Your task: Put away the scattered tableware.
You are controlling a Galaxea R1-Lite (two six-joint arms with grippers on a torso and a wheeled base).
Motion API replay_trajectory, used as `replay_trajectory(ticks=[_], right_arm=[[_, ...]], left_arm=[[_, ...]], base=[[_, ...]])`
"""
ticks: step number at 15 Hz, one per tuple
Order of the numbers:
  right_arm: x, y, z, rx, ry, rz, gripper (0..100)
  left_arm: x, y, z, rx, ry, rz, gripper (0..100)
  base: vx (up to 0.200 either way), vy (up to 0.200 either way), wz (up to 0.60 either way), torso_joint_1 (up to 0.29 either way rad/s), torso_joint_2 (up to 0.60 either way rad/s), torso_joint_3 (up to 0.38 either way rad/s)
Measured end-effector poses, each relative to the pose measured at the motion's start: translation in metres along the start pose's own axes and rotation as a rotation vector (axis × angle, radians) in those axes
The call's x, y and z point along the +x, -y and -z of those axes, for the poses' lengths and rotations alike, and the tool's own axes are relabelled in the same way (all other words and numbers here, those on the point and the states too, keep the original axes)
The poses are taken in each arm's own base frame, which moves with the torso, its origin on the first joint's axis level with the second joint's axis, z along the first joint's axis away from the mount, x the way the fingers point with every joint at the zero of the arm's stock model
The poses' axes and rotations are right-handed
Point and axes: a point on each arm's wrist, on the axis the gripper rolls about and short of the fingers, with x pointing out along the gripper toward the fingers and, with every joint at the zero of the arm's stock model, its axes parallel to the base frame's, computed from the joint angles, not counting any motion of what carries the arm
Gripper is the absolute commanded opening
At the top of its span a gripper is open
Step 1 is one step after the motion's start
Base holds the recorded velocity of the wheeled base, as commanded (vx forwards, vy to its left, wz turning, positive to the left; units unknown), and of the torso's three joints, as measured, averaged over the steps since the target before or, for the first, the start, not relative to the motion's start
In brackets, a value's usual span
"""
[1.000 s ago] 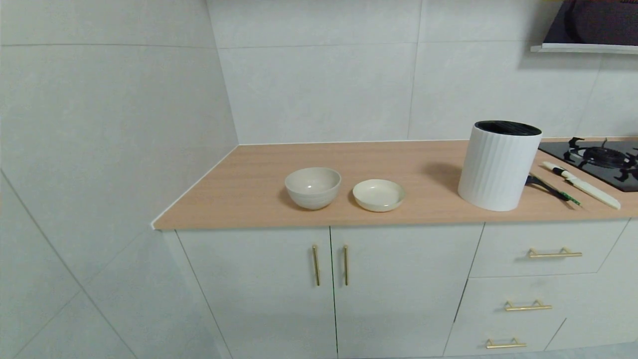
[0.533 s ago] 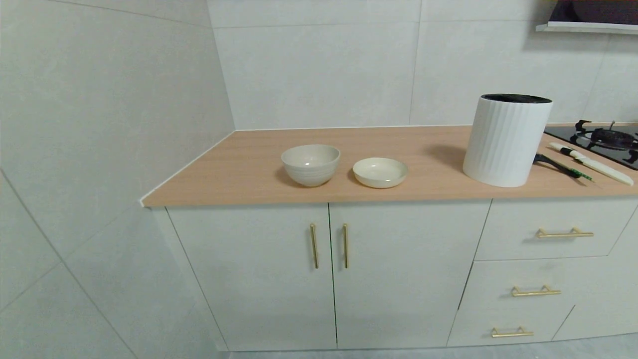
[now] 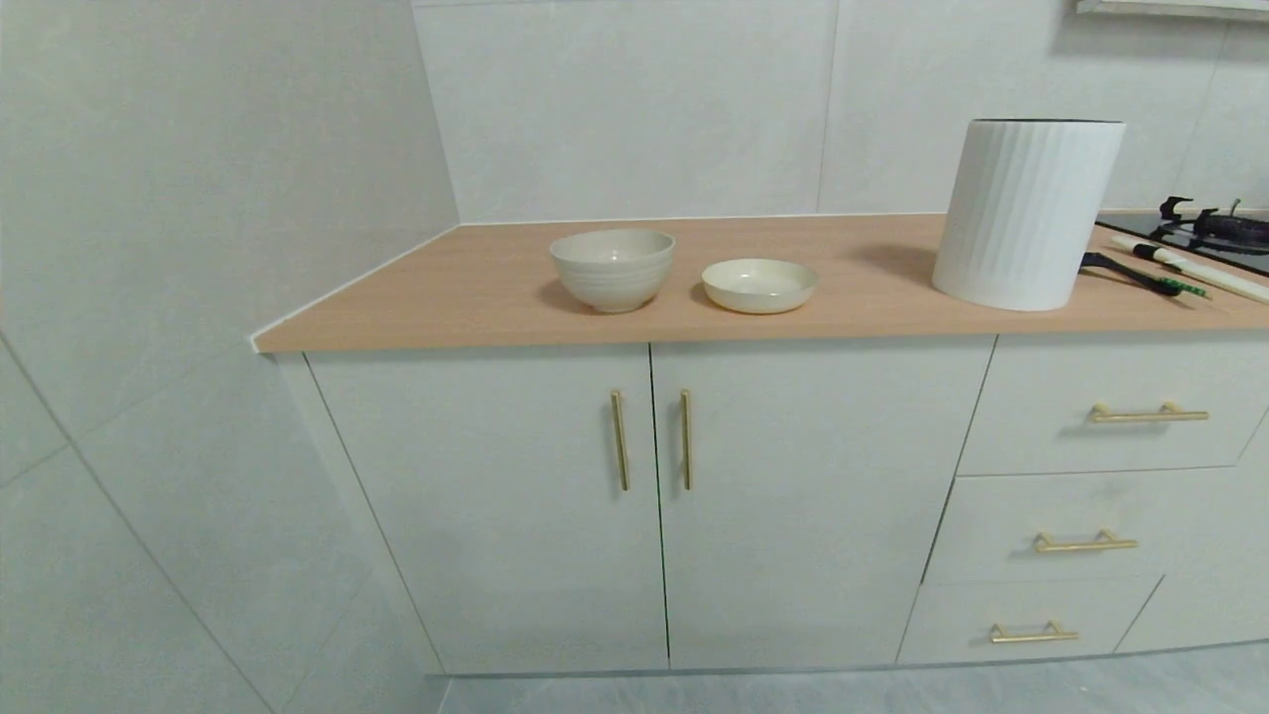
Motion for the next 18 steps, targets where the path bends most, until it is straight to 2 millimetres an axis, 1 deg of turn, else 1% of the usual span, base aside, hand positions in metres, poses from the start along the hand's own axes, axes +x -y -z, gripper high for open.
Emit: replay_trajectory(ticks=[2, 4, 13, 16, 18], right_arm=[[0.0000, 0.0000, 0.0000, 0.000, 0.000, 0.000, 100], [0.0000, 0.0000, 0.0000, 0.000, 0.000, 0.000, 100], [0.0000, 0.0000, 0.0000, 0.000, 0.000, 0.000, 100], [0.0000, 0.0000, 0.0000, 0.000, 0.000, 0.000, 100], [0.0000, 0.0000, 0.0000, 0.000, 0.000, 0.000, 100]], left_arm=[[0.0000, 0.0000, 0.0000, 0.000, 0.000, 0.000, 100], [0.0000, 0.0000, 0.0000, 0.000, 0.000, 0.000, 100], [0.0000, 0.0000, 0.0000, -0.002, 0.000, 0.000, 100], [0.0000, 0.0000, 0.0000, -0.003, 0.000, 0.000, 100], [0.0000, 0.0000, 0.0000, -0.003, 0.000, 0.000, 100]], base=[[0.000, 0.000, 0.00, -0.107, 0.45, 0.339], [0.000, 0.000, 0.00, -0.036, 0.23, 0.175], [0.000, 0.000, 0.00, -0.006, 0.02, 0.010], [0.000, 0.200, 0.00, -0.002, 0.00, 0.009], [0.000, 0.000, 0.00, 0.000, 0.00, 0.000]])
